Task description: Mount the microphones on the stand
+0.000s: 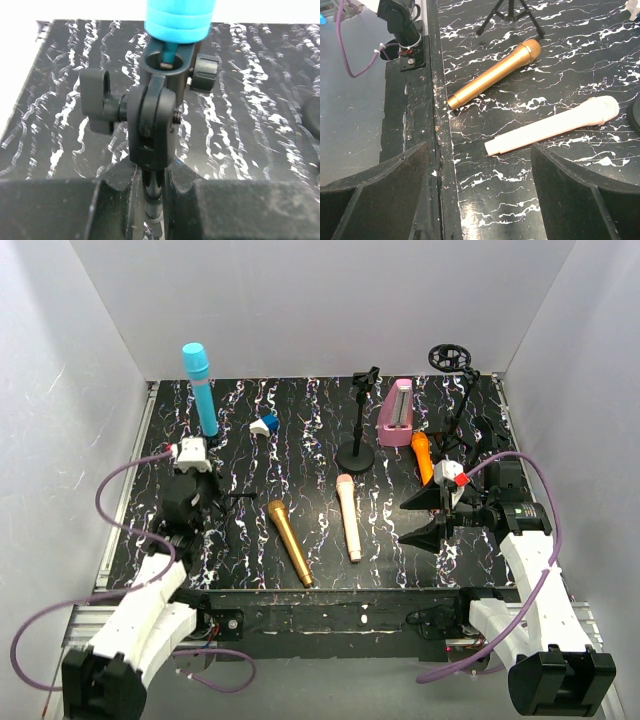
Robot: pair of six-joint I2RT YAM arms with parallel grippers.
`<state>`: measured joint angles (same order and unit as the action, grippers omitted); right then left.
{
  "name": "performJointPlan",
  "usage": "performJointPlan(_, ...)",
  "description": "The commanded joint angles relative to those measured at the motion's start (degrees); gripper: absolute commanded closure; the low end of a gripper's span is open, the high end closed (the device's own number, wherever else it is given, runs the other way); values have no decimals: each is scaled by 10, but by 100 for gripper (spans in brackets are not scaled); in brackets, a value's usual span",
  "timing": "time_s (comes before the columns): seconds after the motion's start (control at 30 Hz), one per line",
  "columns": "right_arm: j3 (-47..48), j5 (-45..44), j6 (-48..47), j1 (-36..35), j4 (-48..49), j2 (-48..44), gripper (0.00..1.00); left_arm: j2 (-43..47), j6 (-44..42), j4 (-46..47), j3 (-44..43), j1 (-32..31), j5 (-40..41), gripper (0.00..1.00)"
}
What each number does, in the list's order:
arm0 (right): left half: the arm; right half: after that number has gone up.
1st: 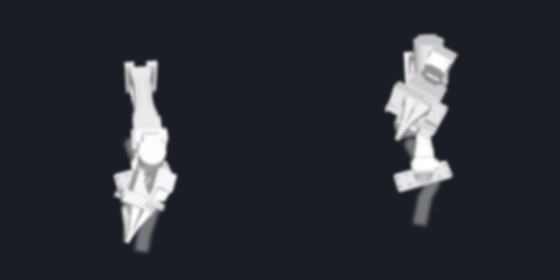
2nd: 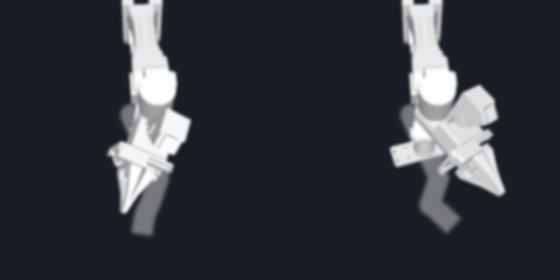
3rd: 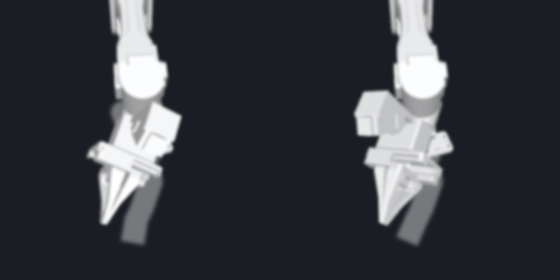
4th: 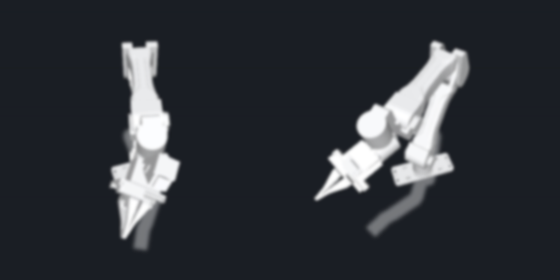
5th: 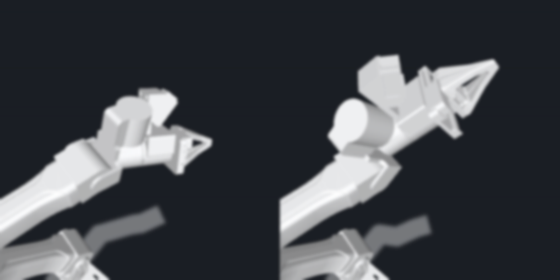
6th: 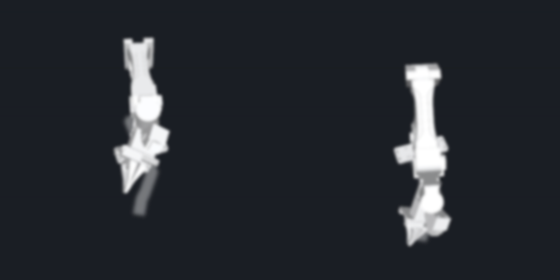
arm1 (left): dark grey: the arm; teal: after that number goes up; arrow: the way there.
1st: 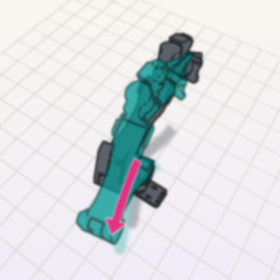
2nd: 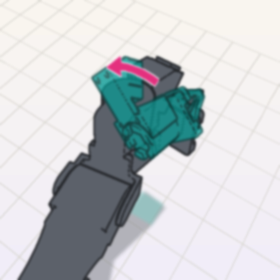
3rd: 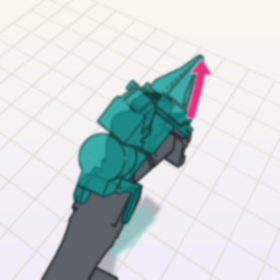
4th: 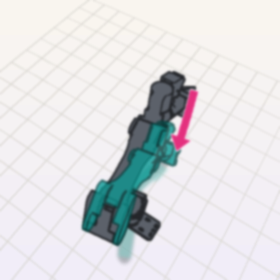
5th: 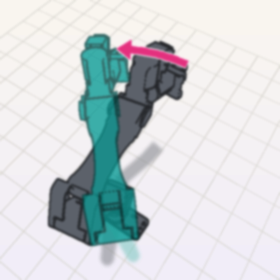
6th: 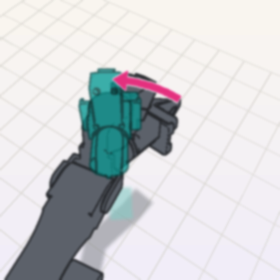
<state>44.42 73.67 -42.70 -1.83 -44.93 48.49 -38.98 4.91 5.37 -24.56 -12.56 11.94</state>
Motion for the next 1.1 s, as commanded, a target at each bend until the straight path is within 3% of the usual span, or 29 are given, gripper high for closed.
performJointPlan(0.0, 16, 8, -22, 3, -17, 6, 11, -131, -106, 147, -76, 17, 23, 100)
performJointPlan(0.27, 18, 5, -33, 3, -27, 17, 11, -375, -80, 303, -212, 147, -70, 100)
performJointPlan(0.57, 33, 15, -61, 3, -60, 41, 11, -556, -54, 408, -319, 206, -148, 100)
performJointPlan(0.8, 41, 18, -76, 3, -78, 58, 11, -638, -43, 434, -369, 224, -194, 100)
performJointPlan(1.07, 45, 17, -85, 3, -87, 66, 11, -637, -79, 417, -339, 225, -231, 100)
